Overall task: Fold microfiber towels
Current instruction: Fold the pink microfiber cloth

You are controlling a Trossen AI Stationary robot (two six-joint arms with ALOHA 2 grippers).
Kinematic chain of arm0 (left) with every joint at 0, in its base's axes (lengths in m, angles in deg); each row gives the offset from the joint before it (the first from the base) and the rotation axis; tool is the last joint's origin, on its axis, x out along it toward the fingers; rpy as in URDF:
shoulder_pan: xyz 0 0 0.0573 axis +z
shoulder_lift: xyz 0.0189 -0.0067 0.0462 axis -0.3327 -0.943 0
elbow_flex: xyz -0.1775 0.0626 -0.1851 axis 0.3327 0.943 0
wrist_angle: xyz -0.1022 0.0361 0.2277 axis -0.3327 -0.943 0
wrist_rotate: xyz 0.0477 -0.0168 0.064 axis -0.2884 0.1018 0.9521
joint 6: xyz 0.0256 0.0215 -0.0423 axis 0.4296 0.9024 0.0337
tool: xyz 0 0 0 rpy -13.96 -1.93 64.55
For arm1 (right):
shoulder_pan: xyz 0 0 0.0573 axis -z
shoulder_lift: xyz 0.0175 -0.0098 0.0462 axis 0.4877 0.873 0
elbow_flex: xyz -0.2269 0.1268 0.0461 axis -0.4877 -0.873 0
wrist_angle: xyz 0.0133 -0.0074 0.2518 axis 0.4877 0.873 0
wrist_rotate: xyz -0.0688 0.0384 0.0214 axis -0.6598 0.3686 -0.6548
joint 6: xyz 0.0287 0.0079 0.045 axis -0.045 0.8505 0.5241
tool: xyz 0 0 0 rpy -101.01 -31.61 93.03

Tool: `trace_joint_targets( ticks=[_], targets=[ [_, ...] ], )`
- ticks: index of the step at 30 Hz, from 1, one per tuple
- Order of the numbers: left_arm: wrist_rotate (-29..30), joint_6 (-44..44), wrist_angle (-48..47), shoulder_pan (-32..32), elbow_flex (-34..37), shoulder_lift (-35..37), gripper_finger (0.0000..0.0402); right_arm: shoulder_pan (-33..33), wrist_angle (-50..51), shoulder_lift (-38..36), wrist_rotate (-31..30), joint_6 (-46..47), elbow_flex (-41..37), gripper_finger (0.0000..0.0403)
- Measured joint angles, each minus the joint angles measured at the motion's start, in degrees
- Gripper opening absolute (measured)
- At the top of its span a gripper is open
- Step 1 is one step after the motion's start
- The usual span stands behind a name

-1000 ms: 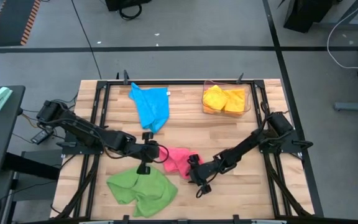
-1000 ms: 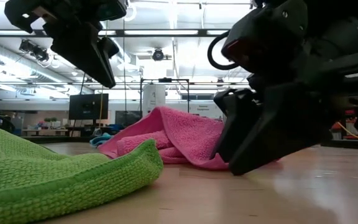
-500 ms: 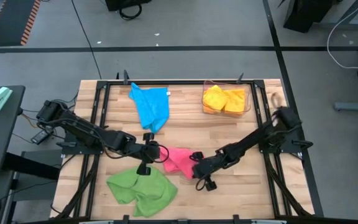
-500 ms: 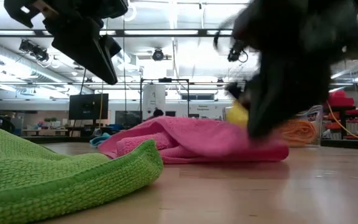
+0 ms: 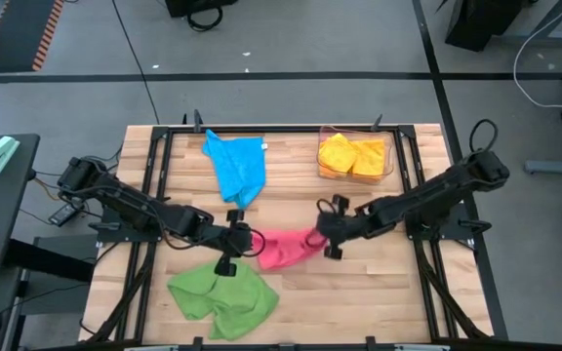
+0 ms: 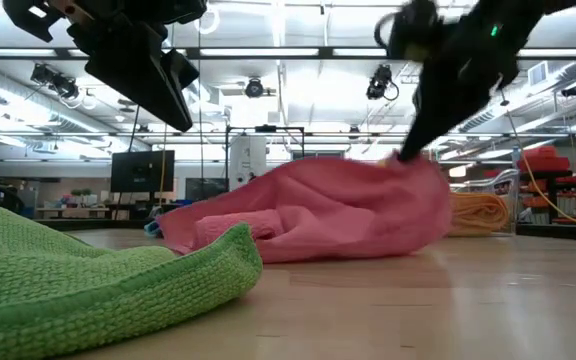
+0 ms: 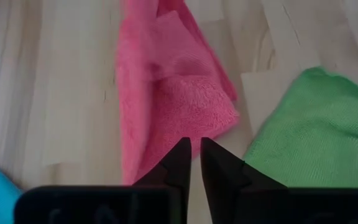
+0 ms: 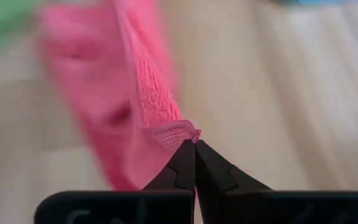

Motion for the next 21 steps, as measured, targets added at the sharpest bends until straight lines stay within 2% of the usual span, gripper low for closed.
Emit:
trace_joint_targets(
  ticks=[5,11,15,18,21],
  targets=[
    [0.05,0.02,0.00,0.08,0.00,0.00,0.0039,4.69,6.56,1.40,-2.59,6.96,-1.63,0.0006],
    [0.03,0.04,0.35,0.07,0.00,0.00,0.0037,9.70,5.51,1.66,-2.41,10.70,-6.81,0.0006],
    [0.04,1.96,0.76,0.07,0.00,-0.01,0.0032,12.19,4.25,1.66,0.81,9.77,-9.49,0.0010],
    [0.05,3.87,2.06,0.07,0.00,-0.02,0.0030,13.10,4.04,1.66,2.11,8.72,-10.00,0.0038],
    [0.02,5.70,3.69,0.07,0.00,-0.02,0.0031,13.48,4.10,1.66,2.49,8.30,-10.05,0.0084]
  ],
)
